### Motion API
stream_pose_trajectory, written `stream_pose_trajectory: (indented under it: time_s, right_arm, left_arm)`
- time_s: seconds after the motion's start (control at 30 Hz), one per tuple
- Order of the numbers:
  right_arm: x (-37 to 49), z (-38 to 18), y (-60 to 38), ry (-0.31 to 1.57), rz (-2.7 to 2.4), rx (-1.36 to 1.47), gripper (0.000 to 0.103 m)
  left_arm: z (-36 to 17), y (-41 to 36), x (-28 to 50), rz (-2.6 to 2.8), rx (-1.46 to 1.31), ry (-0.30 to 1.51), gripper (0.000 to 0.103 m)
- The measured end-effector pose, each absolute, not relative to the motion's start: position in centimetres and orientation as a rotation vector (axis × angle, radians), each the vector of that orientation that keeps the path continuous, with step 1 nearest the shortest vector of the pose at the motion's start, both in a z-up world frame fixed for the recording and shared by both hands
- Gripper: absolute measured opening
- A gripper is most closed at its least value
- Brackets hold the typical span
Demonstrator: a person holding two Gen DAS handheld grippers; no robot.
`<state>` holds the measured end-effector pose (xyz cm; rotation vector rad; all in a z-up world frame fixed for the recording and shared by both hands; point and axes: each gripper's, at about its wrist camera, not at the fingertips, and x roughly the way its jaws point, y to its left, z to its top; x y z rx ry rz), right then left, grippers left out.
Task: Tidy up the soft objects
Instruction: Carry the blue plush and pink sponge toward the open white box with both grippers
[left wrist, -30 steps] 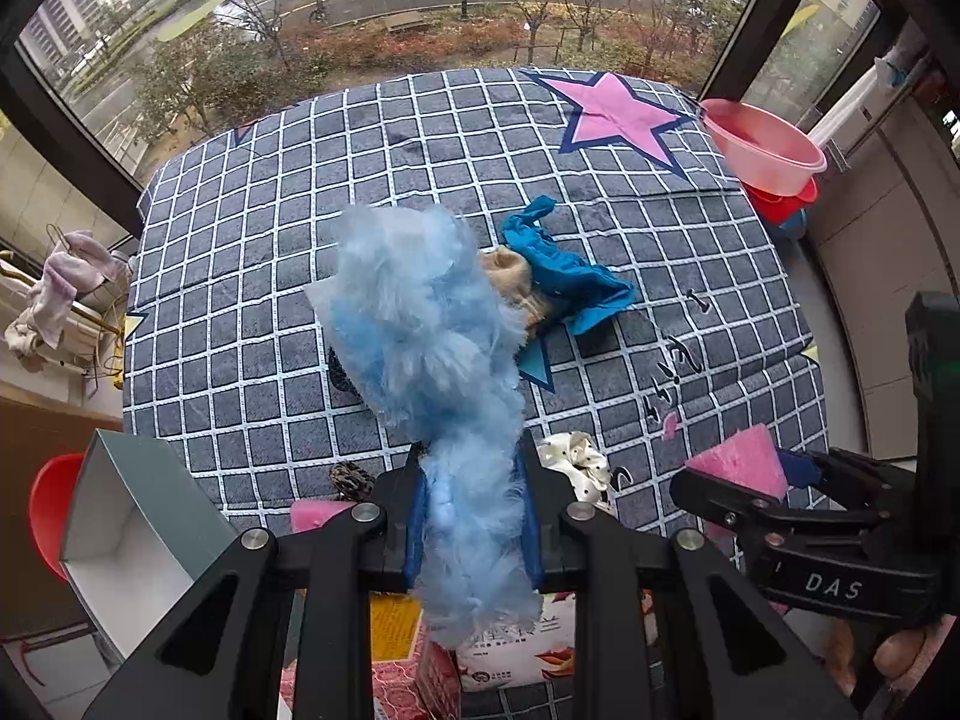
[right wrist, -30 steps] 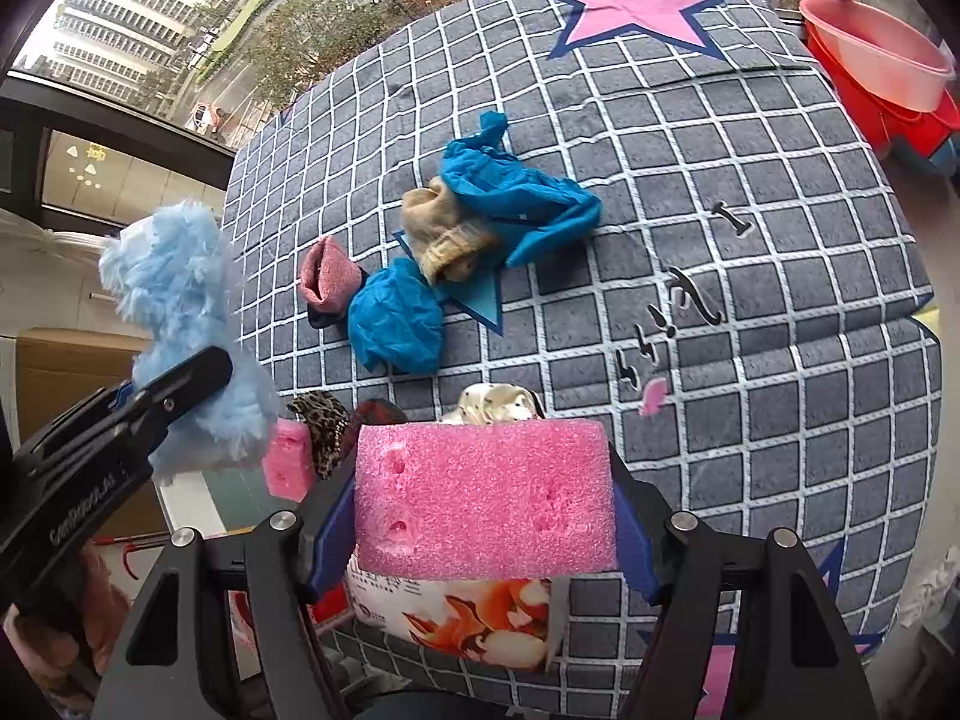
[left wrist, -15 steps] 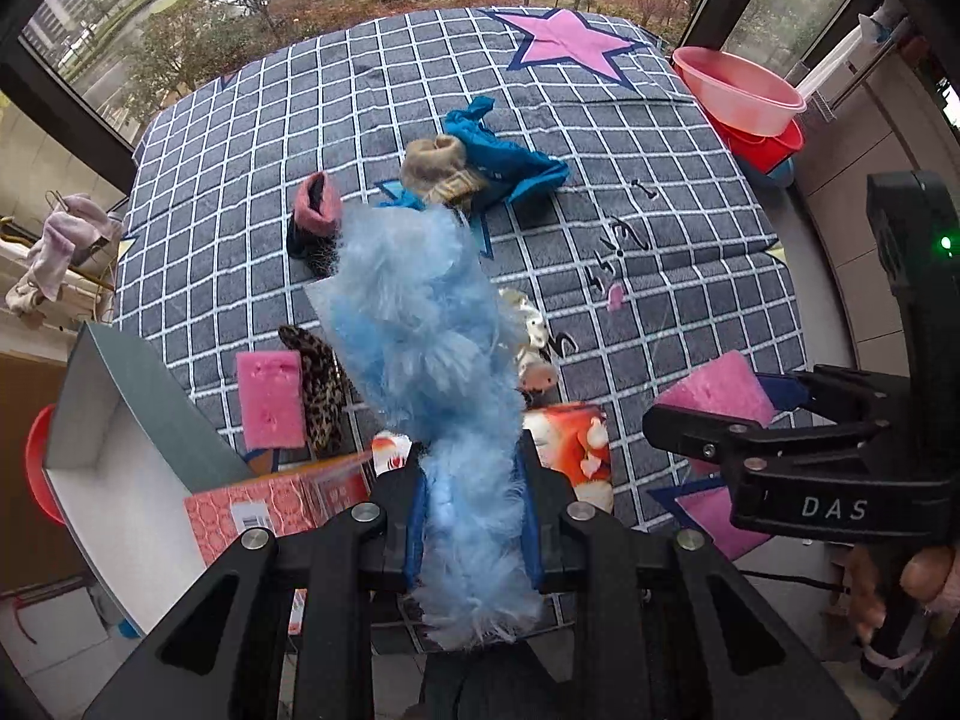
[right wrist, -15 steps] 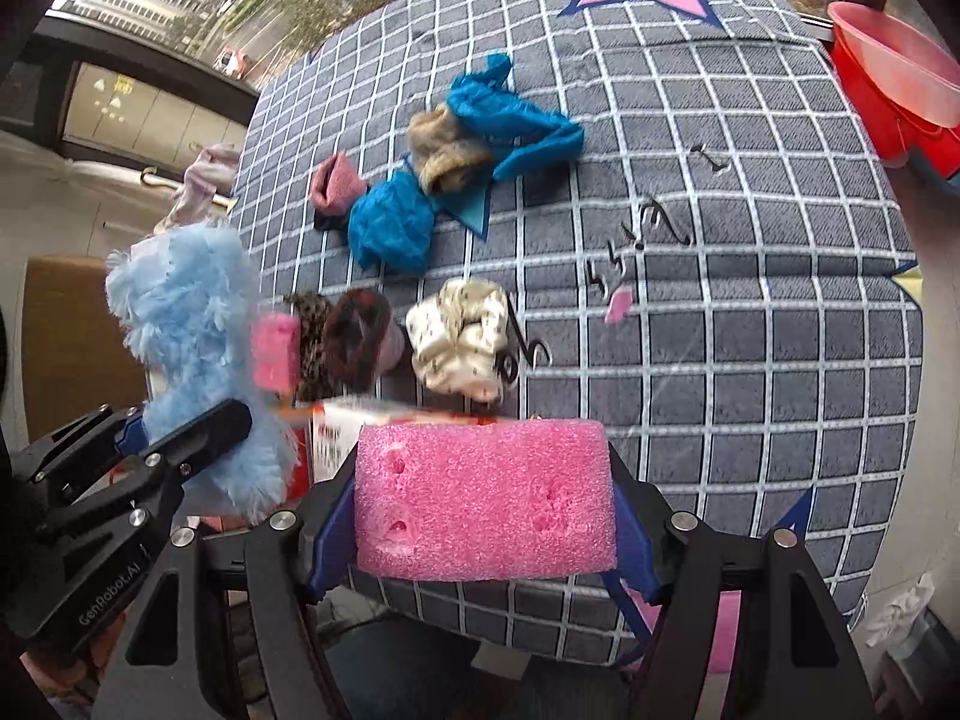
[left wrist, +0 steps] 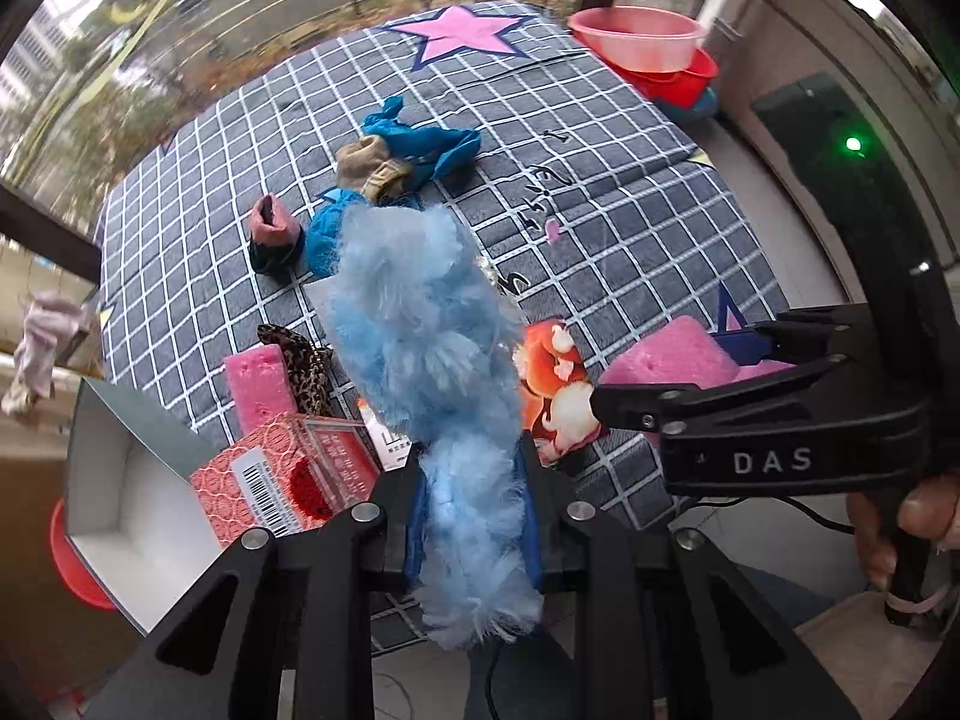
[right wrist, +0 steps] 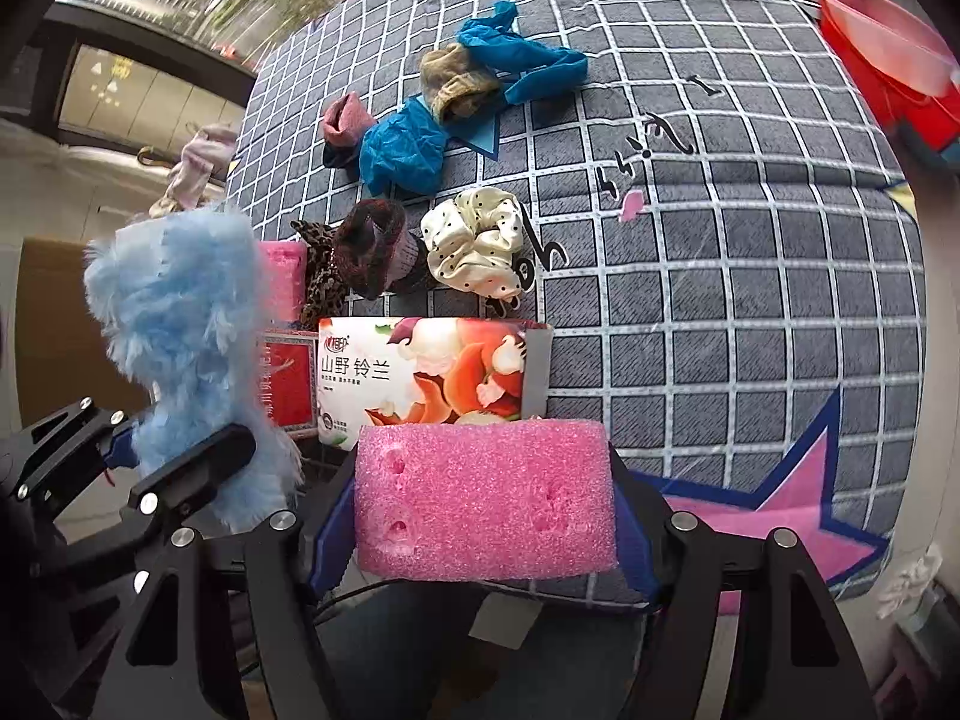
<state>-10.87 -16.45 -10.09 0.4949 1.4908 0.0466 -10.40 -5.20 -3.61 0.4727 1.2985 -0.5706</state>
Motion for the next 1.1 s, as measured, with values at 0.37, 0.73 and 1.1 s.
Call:
stream_pose_trajectory:
  time_s: [0.37, 0.73, 1.1]
  right_arm:
    - [-12.9, -6.8, -10.2, 1.419, -0.062, 0.472, 0.072]
    - [-10.5, -3.2, -4.3, 1.34, -0.02, 0.338, 0.072]
    - [-7.8, -3.4, 1.5, 1.361, 0.068, 0.218, 0.072]
  left_arm:
    - [-1.1, 0.5, -10.1, -0.65, 0.445, 1.174, 0.027]
    - [0.6, 7.9, -7.8, -0.518, 0.291, 1.12, 0.028]
    - [-1.1, 16.3, -6.5, -0.332, 0.146, 1.161, 0.027]
